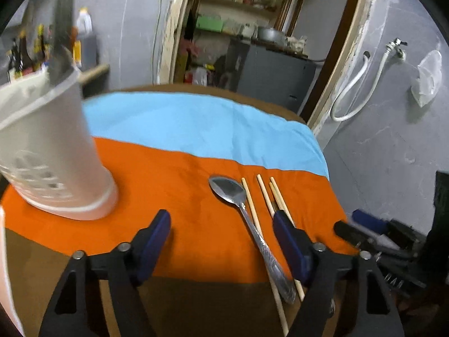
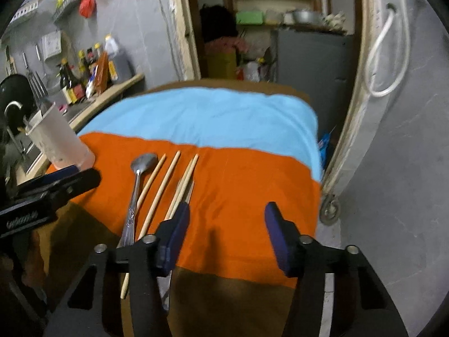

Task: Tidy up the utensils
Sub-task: 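Move both tools back toward the silver spoon and chopsticks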

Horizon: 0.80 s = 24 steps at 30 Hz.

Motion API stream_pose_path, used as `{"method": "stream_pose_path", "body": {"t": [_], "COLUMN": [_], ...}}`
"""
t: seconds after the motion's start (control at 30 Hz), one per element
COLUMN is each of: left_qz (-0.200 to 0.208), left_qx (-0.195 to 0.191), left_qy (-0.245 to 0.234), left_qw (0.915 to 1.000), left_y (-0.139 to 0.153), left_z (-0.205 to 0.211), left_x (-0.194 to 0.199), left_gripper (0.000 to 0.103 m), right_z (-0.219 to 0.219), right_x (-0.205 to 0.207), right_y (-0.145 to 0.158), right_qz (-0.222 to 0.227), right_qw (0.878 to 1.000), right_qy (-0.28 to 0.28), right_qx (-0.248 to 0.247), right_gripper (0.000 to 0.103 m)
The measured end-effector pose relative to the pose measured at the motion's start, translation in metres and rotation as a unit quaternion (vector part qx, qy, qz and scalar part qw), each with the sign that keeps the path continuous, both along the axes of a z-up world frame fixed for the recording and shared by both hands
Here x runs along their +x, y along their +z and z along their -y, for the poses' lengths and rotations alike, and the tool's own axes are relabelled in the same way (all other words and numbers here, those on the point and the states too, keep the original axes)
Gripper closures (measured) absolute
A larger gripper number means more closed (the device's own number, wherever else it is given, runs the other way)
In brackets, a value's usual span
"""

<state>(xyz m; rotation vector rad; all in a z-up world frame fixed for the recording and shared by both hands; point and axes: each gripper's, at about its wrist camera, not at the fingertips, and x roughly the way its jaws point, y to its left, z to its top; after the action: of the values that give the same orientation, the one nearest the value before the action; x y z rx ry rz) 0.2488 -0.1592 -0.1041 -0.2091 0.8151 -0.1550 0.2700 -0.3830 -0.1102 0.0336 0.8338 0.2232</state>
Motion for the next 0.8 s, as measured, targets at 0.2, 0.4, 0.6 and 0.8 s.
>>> {"method": "stream_pose_path", "body": {"t": [0.2,0.4,0.6,0.8], "left_qz": [-0.04,-0.075,-0.097,-0.123], "left_qx": [-0.016,-0.031,-0.065,-0.057], "left_qy": [-0.012,-0.031,-0.044,-0.069], "left_qw": [0.999,0.9962,0.9922,0.9884], "left_y": [-0.018,-0.03,-0.034,-0.037], "left_z": [0.007,0.01,0.005,0.009], "left_x": [0.023,0.039,0.053,0.069], "left_gripper": [0.047,0.066,0.076,0.081], "right_z": [-0.016,-0.038,-0.055,-0.056], "right_x": [0.015,0.02,0.029,0.041], "right_y": [-0.02,-0.031,-0.031,-0.027], "right_qz": [-0.032,-0.042,-0.044,-0.048], "right_qw": [0.999,0.997,0.995,0.995], "right_qy": [0.029,0.059,0.081,0.067], "right_qx": [0.002,-0.008,-0.028,-0.049], "right_gripper": [0.055,0.055,0.055,0.07]}}
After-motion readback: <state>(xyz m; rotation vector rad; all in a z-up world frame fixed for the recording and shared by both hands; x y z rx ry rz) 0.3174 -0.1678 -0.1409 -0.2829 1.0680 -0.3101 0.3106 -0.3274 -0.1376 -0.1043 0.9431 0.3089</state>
